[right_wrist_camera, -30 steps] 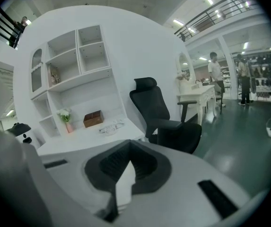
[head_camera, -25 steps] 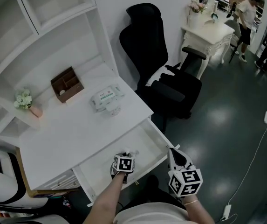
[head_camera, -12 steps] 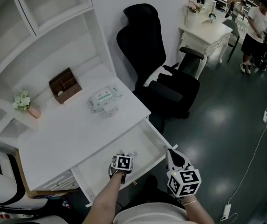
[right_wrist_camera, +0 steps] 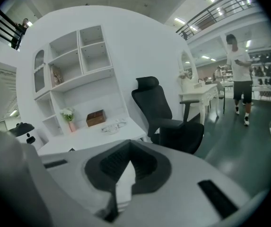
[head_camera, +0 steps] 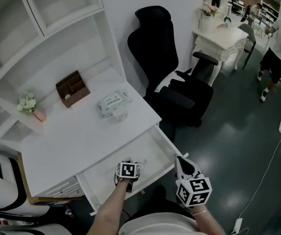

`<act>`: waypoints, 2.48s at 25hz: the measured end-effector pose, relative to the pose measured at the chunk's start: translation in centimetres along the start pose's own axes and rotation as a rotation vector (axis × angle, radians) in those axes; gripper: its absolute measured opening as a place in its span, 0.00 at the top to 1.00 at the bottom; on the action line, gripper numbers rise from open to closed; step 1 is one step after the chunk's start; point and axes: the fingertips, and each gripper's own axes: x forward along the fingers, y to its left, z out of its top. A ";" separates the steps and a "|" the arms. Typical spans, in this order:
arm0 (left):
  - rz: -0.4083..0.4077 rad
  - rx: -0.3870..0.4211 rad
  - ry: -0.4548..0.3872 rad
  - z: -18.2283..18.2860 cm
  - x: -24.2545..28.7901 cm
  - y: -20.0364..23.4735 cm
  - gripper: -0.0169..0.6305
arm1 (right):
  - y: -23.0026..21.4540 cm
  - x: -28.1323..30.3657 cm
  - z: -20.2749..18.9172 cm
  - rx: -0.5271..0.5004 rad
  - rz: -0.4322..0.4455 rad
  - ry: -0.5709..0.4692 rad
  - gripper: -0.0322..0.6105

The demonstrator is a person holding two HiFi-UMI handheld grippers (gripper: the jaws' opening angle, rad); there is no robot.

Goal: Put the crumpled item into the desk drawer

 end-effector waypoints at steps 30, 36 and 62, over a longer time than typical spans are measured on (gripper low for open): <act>0.038 -0.077 -0.643 10.8 -20.5 1.1 0.91 | 3.8 2.4 2.1 -0.042 0.105 -0.027 0.95; 0.061 -0.103 -0.727 11.1 -23.9 1.8 0.94 | 4.5 2.5 2.8 -0.051 0.125 -0.035 0.95; 0.111 -0.169 -0.879 10.9 -29.0 3.5 0.98 | 4.7 2.3 3.8 -0.086 0.171 -0.060 0.95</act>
